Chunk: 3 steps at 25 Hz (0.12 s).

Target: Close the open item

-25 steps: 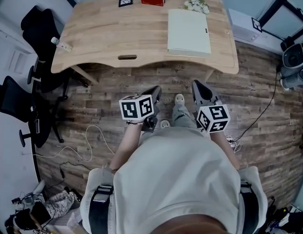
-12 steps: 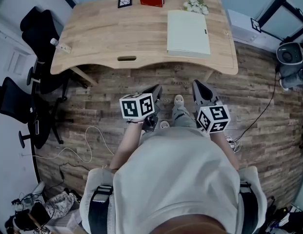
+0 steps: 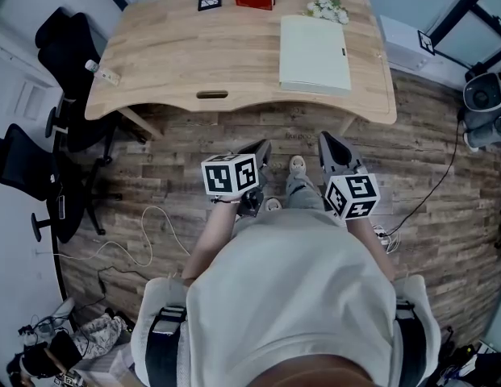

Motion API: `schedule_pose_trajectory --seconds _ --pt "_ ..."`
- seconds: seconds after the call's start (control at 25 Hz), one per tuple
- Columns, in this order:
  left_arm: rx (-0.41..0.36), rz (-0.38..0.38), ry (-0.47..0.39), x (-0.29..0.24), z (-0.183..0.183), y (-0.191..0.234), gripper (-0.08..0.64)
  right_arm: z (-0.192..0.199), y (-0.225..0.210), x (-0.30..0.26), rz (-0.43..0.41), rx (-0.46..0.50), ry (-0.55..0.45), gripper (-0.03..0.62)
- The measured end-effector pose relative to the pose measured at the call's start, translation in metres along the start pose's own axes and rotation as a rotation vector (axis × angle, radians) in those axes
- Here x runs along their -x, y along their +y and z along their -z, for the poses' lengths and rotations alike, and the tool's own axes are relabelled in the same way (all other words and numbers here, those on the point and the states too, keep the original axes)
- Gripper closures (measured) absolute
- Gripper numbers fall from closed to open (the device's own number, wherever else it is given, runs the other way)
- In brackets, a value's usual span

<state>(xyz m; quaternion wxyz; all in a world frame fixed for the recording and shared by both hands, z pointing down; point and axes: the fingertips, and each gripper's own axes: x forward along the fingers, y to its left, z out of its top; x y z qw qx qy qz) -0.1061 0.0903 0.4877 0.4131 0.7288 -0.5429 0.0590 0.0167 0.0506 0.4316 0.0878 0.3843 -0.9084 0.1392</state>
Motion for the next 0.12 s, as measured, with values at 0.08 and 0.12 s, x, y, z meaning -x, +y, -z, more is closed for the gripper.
schedule_pose_trajectory --seconds 0.08,0.12 --pt "-0.003 0.002 0.005 -0.0002 0.0024 -0.0002 0.54 0.0007 0.0013 -0.001 -0.001 0.001 0.0 0.574" --pt "-0.004 0.003 0.007 -0.0003 0.0036 -0.0002 0.54 0.001 0.0019 -0.0015 -0.002 0.002 0.0 0.574"
